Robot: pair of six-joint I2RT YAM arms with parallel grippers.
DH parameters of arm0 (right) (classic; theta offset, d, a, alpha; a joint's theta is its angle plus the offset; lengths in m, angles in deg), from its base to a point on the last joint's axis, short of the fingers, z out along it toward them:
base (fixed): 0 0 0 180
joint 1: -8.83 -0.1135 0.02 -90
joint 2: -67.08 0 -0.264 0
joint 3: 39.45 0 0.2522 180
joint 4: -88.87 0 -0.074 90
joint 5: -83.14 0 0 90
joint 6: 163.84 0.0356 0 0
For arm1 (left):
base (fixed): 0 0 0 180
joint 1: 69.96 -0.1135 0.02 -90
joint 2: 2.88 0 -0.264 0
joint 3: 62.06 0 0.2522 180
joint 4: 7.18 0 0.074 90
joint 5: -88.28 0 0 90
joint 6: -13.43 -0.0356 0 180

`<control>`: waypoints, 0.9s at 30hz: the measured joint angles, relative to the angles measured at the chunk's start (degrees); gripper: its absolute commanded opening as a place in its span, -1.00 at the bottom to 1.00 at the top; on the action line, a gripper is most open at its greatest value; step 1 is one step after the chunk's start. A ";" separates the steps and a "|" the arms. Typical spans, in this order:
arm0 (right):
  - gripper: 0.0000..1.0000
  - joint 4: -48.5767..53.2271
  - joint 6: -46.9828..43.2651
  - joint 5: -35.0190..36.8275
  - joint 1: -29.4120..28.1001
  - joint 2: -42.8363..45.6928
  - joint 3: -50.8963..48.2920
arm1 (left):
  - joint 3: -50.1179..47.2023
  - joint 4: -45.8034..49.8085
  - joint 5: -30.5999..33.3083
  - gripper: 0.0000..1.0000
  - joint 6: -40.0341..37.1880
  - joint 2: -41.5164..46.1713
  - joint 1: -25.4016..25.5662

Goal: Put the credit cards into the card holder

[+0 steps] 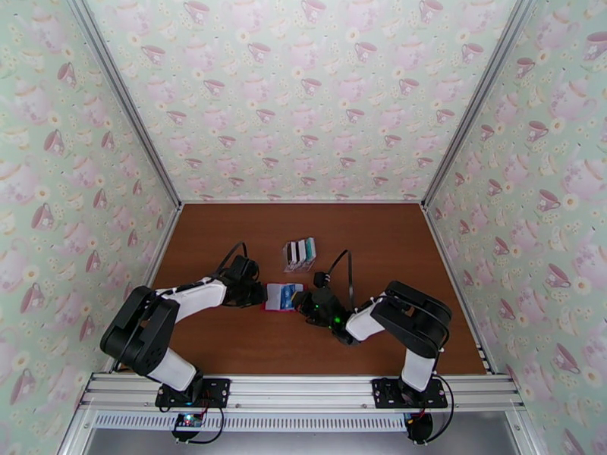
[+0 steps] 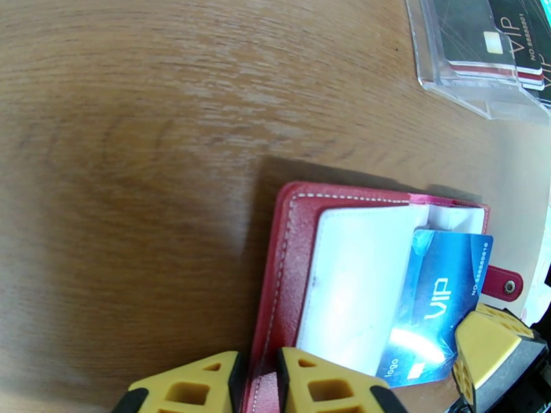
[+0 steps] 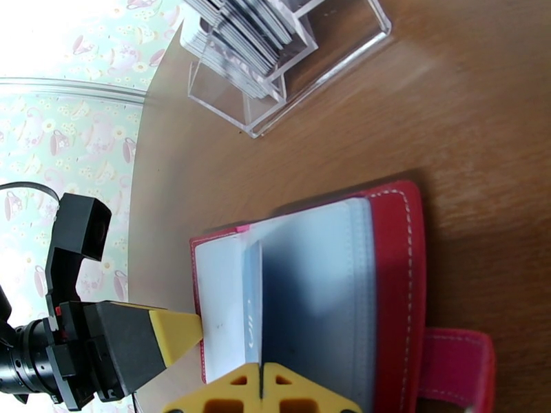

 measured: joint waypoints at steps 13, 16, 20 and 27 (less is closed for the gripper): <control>-0.95 0.04 0.17 0.22 0.00 -0.33 0.68 | -0.20 -0.83 -0.33 -0.56 0.35 -0.22 0.00; -0.94 0.11 0.22 0.24 0.00 -0.35 0.96 | -0.22 -0.92 -0.42 -0.56 0.35 -0.24 0.04; -0.94 0.42 0.24 0.24 0.00 -0.55 1.29 | -0.55 -1.66 -0.52 -0.56 0.37 -0.26 0.04; -0.87 1.99 0.46 0.35 0.02 -0.66 2.01 | -0.61 -2.05 -0.72 -0.55 0.37 -0.26 0.07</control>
